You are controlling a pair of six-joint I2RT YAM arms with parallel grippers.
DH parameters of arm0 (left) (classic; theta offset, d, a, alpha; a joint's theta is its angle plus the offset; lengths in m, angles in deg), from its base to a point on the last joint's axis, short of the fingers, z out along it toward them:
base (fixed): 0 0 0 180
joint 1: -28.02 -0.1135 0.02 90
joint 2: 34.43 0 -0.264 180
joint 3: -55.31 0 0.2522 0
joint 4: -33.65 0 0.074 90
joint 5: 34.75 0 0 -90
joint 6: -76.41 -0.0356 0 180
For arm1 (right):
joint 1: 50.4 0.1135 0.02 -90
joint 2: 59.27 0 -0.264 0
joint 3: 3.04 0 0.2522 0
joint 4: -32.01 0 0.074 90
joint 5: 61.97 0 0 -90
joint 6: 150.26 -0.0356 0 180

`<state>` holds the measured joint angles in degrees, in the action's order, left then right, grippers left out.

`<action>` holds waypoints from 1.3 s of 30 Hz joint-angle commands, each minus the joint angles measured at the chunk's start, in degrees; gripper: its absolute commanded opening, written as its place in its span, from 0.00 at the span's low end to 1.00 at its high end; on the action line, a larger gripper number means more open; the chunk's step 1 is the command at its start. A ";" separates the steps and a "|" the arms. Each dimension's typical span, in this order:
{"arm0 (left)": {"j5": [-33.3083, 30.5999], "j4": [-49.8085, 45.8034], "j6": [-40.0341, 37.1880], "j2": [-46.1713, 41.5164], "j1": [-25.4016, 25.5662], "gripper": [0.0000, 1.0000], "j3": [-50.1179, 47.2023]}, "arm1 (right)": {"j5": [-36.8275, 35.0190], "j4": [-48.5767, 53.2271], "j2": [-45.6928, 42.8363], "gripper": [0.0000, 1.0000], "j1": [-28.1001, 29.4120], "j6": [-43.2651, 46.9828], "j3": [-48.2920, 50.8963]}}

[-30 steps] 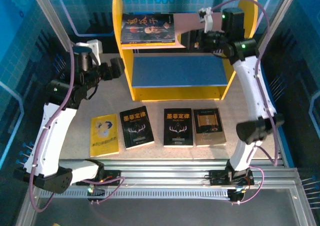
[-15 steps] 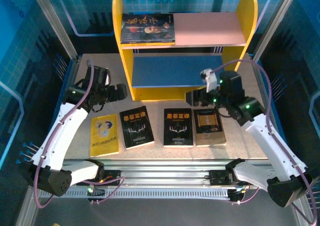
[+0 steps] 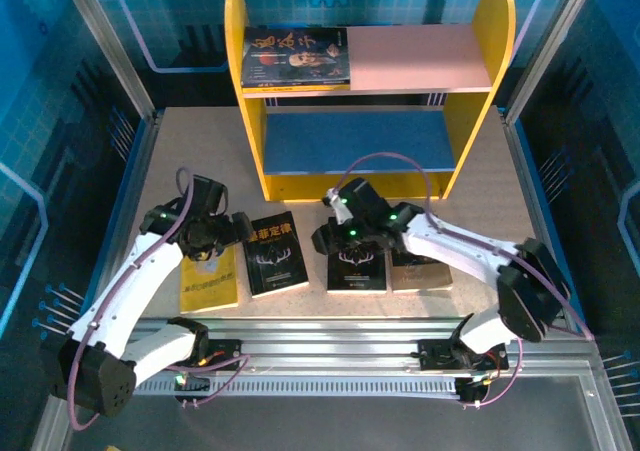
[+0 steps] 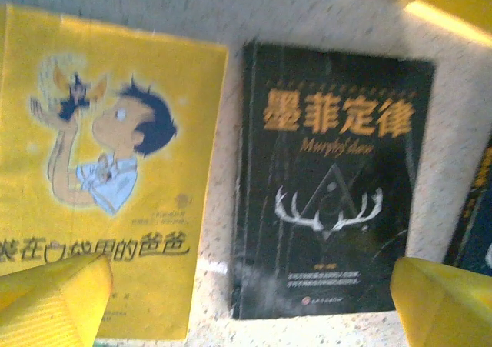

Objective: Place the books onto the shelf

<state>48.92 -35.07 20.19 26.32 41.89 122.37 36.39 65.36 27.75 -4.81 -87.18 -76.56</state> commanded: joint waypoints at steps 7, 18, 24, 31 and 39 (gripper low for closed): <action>9.55 8.70 8.06 -1.98 -0.40 0.93 -10.85 | -0.49 -3.17 10.95 0.53 3.27 -3.61 -5.84; 13.71 14.88 9.98 1.58 1.34 0.92 -13.05 | -0.98 0.11 14.55 0.51 3.10 -2.45 -7.63; 13.53 16.42 10.70 3.64 4.16 0.92 -12.32 | -1.30 1.10 15.95 0.50 2.64 -2.19 -8.52; 14.54 17.72 10.03 8.58 9.90 0.92 -8.27 | 0.75 1.94 10.61 0.50 -5.67 -2.66 -2.25; 13.42 21.47 9.91 21.08 18.72 0.91 0.60 | -3.30 6.76 1.42 0.51 -13.15 -1.95 6.29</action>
<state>62.19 -15.27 30.01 44.35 59.02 119.81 34.25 69.32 31.55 -16.79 -89.49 -72.56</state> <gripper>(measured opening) 0.913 0.508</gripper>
